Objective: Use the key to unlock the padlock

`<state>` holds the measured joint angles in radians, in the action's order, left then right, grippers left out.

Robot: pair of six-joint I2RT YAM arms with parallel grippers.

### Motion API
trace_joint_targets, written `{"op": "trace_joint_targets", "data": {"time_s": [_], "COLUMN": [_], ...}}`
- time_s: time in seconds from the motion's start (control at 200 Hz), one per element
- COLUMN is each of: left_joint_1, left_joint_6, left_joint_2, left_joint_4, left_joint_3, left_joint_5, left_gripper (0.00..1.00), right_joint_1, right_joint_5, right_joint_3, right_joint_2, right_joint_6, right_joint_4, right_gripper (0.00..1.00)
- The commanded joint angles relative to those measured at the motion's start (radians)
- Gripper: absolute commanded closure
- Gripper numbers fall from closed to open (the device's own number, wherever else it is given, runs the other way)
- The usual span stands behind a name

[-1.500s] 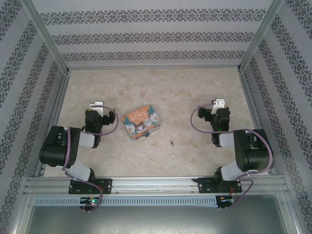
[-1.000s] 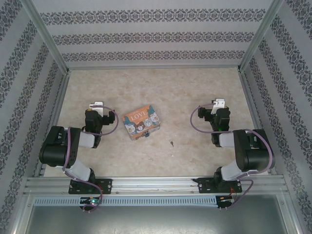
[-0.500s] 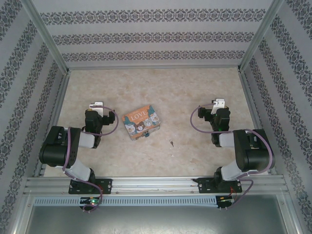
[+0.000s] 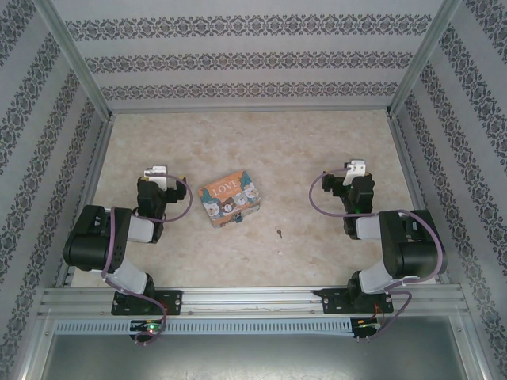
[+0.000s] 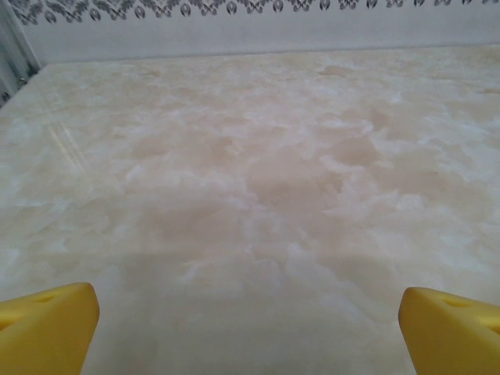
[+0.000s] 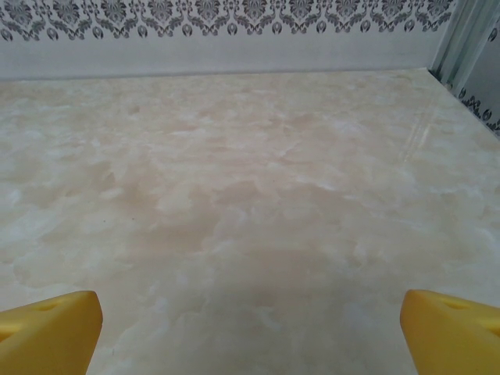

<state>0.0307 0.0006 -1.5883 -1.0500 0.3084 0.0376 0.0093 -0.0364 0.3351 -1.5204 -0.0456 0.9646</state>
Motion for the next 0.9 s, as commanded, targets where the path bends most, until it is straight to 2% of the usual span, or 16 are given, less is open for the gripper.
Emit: {"op": "trace_joint_targets", "data": {"time_s": [0.0,0.105,0.22,0.335,0.44,0.555,0.645,0.764,0.894], "left_joint_1": [-0.008,-0.008,-0.008,-0.008,-0.011,-0.014,-0.014,-0.014,-0.012], "left_joint_6": [0.0,-0.009,-0.016,-0.11,-0.334,-0.441,-0.529,-0.63,-0.75], "left_joint_2": [0.035,0.131,0.293,0.492,0.638,0.722,0.75,0.749,0.726], "left_joint_4": [-0.183,-0.155,0.01,0.332,0.683,0.847,0.99,1.142,1.235], "left_joint_3": [-0.081,-0.113,-0.1,-0.024,0.084,0.14,0.191,0.237,0.224], "left_joint_5": [0.042,0.07,0.081,0.104,0.138,-0.021,-0.132,-0.298,-0.425], "left_gripper": [0.01,0.01,0.01,0.01,0.01,0.01,0.01,0.01,0.01], "right_joint_1": [0.005,0.004,0.004,0.009,0.023,0.022,0.024,0.041,0.138], "right_joint_5": [-0.014,-0.007,0.009,0.06,0.104,0.225,0.331,0.467,0.502], "right_joint_3": [-0.047,-0.041,-0.039,-0.025,0.043,0.084,0.112,0.133,0.157], "right_joint_2": [0.055,0.15,0.272,0.402,0.541,0.647,0.676,0.642,0.556], "right_joint_6": [0.003,0.001,-0.034,-0.089,-0.12,-0.232,-0.376,-0.527,-0.6], "right_joint_4": [0.071,-0.027,-0.164,-0.344,-0.604,-0.744,-0.793,-0.797,-0.786], "right_gripper": [0.02,0.02,0.02,0.02,0.02,0.02,0.02,0.02,0.02]}}
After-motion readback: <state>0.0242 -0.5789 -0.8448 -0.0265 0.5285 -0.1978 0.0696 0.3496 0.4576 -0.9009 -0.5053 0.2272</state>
